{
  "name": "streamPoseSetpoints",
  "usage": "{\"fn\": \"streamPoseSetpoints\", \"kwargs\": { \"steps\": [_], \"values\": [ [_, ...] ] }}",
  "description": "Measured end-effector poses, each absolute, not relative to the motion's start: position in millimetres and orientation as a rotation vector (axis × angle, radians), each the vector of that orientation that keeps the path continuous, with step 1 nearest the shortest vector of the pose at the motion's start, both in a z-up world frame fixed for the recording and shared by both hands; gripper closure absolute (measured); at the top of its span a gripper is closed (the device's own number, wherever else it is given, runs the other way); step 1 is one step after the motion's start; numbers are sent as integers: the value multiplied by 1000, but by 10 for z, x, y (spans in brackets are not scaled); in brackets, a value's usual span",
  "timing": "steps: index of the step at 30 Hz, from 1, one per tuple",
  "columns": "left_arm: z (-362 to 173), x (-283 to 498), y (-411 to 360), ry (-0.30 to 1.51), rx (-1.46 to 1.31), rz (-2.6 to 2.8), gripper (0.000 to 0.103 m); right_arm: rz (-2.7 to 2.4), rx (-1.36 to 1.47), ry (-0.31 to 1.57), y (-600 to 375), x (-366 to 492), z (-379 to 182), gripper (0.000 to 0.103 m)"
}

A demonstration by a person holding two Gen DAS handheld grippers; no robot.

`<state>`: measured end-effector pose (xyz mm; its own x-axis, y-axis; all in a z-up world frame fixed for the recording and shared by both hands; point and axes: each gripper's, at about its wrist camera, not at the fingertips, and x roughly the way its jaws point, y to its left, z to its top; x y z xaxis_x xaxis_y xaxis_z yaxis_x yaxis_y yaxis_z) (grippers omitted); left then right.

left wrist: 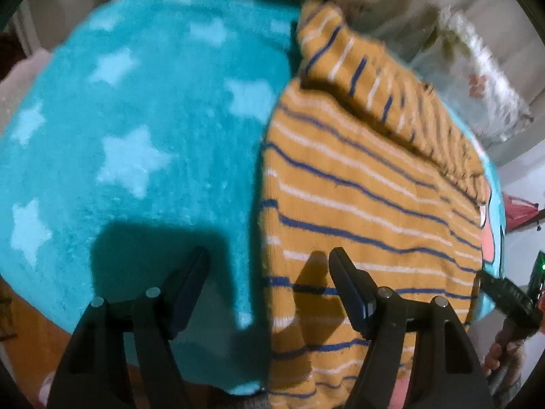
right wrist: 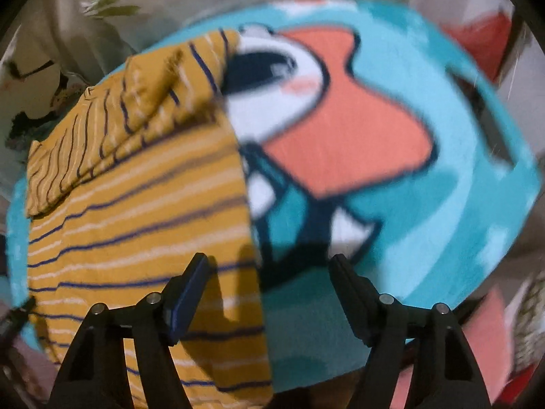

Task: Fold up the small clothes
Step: 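Grasp the sweater hem with both grippers and lift it toward the collar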

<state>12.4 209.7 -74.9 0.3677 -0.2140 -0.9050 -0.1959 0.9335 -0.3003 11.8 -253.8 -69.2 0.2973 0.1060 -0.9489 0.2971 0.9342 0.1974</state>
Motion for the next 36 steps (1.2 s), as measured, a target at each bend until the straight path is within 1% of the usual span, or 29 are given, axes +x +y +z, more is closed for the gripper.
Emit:
{"fn": "streamPoseSetpoints", "kwargs": {
  "steps": [2, 7, 14, 21, 22, 23, 24, 25, 26, 27, 29, 30, 31, 32, 33, 36],
  "values": [
    [-748, 22, 2061, 1186, -402, -24, 31, -50, 426, 1225, -2577, -6, -694, 25],
    [-733, -294, 1958, 1146, -436, -49, 31, 200, 602, 1226, -2556, -249, -742, 25],
    [-760, -698, 1827, 1126, -494, -50, 31, 366, 655, 1244, -2489, -587, -796, 25],
    [-1054, -966, 1721, 1198, -600, -53, 31, 431, 692, 1296, -2436, -764, -931, 25],
    [-1072, -973, 1717, 1201, -615, -56, 35, 431, 691, 1310, -2408, -770, -975, 25],
    [-1093, -977, 1718, 1204, -631, -61, 46, 433, 692, 1325, -2389, -790, -1028, 25],
    [-1116, -967, 1713, 1218, -654, -68, 54, 438, 699, 1342, -2370, -811, -1095, 25],
    [-1127, -965, 1706, 1227, -669, -75, 70, 441, 707, 1356, -2348, -829, -1155, 25],
    [-1123, -983, 1705, 1230, -682, -81, 83, 442, 712, 1369, -2321, -830, -1204, 26],
    [-1086, -985, 1686, 1232, -686, -79, 85, 445, 717, 1379, -2307, -833, -1240, 29],
    [-993, -1005, 1632, 1236, -640, -46, 89, 467, 726, 1399, -2284, -870, -1297, 50],
    [-945, -1010, 1614, 1231, -631, -44, 90, 494, 735, 1416, -2264, -886, -1308, 74],
    [-878, -1016, 1588, 1225, -620, -37, 90, 512, 752, 1422, -2282, -896, -1302, 88],
    [-826, -1013, 1569, 1223, -612, -30, 91, 520, 768, 1418, -2306, -912, -1275, 88],
    [-736, -1031, 1559, 1211, -615, -29, 91, 529, 779, 1413, -2332, -917, -1234, 91],
    [-459, -1088, 1581, 1171, -628, -28, 91, 576, 764, 1400, -2368, -924, -982, 92]
  ]
}}
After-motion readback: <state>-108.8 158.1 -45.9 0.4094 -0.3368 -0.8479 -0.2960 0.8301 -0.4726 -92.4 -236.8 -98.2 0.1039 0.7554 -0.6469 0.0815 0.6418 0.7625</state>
